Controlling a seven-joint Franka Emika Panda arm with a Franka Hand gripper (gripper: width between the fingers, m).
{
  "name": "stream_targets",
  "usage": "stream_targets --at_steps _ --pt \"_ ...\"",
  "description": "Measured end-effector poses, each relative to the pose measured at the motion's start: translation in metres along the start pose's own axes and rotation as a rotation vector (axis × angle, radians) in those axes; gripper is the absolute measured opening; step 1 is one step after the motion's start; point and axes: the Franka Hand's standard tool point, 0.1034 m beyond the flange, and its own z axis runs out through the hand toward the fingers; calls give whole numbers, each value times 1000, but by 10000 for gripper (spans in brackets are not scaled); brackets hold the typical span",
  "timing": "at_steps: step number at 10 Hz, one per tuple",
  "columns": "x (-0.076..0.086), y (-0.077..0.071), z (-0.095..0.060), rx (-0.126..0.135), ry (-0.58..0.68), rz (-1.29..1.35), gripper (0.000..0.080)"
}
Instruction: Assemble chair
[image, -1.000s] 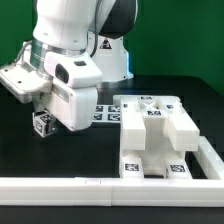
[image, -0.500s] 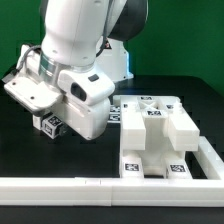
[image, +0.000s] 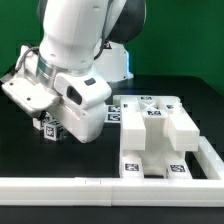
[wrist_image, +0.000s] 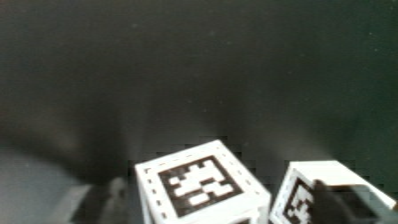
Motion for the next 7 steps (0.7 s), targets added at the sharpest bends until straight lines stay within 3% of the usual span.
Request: stream_targets --at_steps 3,7 --pt "-2 -2 -1 -1 -1 33 638" --pt "-20 -6 -27 -43 -51 286 649"
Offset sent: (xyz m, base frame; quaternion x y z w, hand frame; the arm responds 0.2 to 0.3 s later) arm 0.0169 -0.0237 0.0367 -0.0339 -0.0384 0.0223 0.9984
